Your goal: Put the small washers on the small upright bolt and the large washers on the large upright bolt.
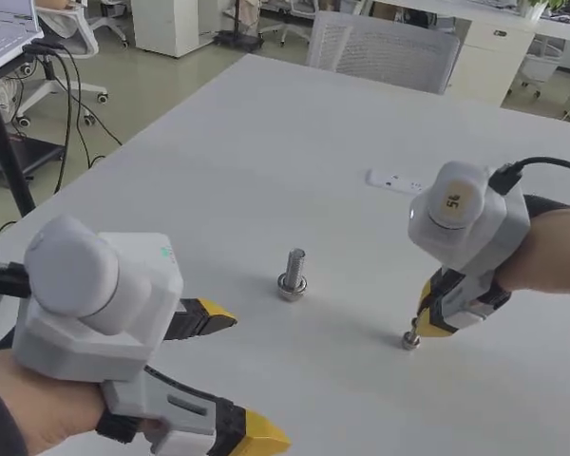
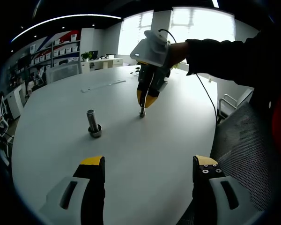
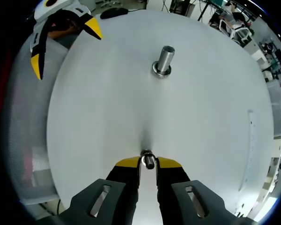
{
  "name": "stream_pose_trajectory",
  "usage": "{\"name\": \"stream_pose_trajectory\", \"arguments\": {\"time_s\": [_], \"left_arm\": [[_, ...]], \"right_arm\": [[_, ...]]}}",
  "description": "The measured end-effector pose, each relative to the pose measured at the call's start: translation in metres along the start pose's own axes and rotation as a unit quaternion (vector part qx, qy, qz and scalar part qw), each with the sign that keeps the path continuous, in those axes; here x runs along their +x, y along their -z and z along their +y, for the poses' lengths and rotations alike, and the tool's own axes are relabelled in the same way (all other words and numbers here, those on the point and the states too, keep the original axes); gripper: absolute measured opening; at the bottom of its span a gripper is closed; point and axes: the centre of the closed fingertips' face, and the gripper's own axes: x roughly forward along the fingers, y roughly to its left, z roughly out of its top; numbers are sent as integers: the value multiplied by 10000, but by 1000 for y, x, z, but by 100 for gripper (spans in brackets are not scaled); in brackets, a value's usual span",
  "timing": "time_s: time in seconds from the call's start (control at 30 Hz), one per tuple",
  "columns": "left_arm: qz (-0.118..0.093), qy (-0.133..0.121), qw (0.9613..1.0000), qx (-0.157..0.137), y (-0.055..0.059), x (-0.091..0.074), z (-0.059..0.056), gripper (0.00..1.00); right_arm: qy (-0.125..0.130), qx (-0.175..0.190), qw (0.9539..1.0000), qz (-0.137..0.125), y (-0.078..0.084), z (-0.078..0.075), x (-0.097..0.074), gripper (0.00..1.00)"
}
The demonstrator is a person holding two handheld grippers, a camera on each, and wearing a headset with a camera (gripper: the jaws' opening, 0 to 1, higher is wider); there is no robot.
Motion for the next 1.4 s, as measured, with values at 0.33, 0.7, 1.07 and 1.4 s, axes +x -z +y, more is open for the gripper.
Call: {"name": "stream_pose_trajectory", "arguments": {"time_s": [0.33, 0.7, 1.07, 1.4], "left_arm": [[7, -5, 10000, -6, 0, 0, 0, 76], [28, -10, 10000, -7, 1, 1, 1, 76], [31, -18, 10000, -18, -1, 3, 2, 76], [39, -10, 10000, -17, -2, 3, 2, 76]], "right_arm": [[-78, 11, 10000, 56, 3, 2, 12, 14], [-98, 41, 9999, 71, 4, 0, 19, 14], [-122, 80, 9999, 36, 3, -2, 19, 14], [-144, 87, 9999, 42, 4, 0, 20, 17]]}}
